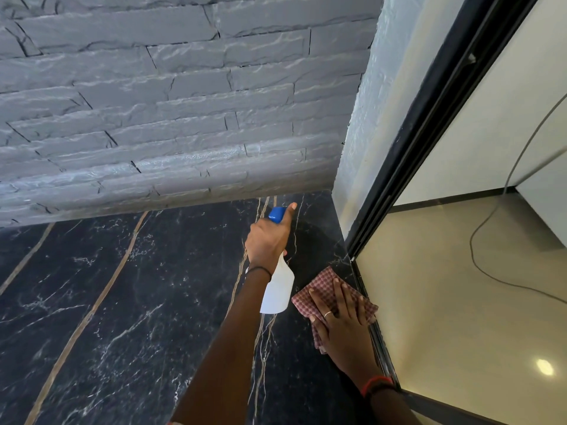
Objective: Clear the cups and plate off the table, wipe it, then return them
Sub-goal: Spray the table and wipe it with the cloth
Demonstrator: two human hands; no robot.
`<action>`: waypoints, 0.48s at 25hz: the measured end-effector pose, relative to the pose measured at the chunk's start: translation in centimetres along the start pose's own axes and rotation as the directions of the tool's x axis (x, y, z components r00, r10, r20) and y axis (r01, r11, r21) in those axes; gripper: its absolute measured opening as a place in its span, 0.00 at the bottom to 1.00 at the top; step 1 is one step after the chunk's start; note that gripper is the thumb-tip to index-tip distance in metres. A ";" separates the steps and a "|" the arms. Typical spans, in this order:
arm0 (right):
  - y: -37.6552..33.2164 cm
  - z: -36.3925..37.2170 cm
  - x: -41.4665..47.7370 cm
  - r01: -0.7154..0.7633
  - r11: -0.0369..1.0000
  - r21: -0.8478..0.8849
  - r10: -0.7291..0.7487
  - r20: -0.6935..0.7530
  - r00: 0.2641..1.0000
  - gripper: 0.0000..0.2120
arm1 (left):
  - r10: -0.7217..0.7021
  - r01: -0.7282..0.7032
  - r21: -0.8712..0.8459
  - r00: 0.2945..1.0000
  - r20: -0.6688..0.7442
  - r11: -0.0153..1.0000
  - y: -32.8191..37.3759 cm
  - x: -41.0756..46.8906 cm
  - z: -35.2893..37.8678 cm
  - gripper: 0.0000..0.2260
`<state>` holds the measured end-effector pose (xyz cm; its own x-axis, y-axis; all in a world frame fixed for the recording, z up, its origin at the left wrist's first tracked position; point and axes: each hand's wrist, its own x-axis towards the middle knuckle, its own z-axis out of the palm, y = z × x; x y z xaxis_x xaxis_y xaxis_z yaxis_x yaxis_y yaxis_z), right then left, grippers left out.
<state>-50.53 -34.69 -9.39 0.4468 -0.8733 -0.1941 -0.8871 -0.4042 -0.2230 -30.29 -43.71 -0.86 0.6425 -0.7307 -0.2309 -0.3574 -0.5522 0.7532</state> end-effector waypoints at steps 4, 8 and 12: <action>0.0 0.1 -0.1 -0.002 1.000 -0.003 0.002 -0.002 1.000 0.28 | -0.016 0.016 0.023 1.000 0.005 1.000 -0.2 0.8 -0.5 0.28; 0.2 0.4 -0.1 0.000 1.000 -0.016 0.000 -0.016 1.000 0.27 | -0.028 0.027 -0.014 1.000 -0.015 1.000 -0.5 1.5 -1.0 0.28; 0.3 1.1 0.2 -0.024 1.000 0.000 0.024 -0.008 1.000 0.27 | -0.002 0.002 -0.056 1.000 0.003 0.998 -0.7 1.9 -1.3 0.27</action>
<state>-50.59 -34.75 -10.51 0.4249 -0.8846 -0.1921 -0.8973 -0.3835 -0.2185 -27.96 -44.25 -1.02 0.6410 -0.7309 -0.2342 -0.3178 -0.5306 0.7858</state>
